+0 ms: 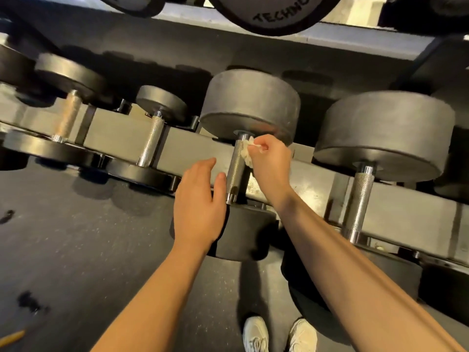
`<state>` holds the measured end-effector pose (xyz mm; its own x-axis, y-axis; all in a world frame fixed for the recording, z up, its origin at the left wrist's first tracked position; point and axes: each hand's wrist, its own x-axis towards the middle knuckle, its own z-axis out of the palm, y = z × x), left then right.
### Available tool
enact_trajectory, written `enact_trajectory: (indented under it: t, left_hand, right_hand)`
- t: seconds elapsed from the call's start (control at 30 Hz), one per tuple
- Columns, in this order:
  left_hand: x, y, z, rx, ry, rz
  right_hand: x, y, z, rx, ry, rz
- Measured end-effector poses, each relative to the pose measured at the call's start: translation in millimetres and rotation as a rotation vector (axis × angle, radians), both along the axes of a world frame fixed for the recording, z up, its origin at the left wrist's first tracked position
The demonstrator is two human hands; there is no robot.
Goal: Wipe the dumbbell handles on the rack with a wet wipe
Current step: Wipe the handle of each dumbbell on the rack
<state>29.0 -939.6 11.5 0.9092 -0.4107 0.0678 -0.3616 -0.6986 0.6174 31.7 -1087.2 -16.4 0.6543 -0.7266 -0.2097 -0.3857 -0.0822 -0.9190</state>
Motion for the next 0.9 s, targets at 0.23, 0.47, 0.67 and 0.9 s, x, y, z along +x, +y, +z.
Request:
enact_trajectory:
  t: [0.23, 0.47, 0.67, 0.9]
  left_hand:
    - [-0.4, 0.6, -1.8, -0.026, 0.004, 0.007]
    - [-1.8, -0.5, -0.1, -0.035, 0.012, 0.018]
    - [-2.0, -0.4, 0.5, -0.061, 0.010, 0.030]
    - [-1.2, -0.1, -0.8, -0.065, 0.012, 0.030]
  right_hand:
    - [-19.4, 8.4, -12.8, 0.050, 0.012, 0.160]
    - [-16.3, 16.7, -14.2, -0.040, -0.018, 0.077]
    - [-9.3, 13.2, -12.0, -0.061, -0.055, 0.029]
    - [-3.6, 17.7, -14.1, -0.040, 0.034, 0.000]
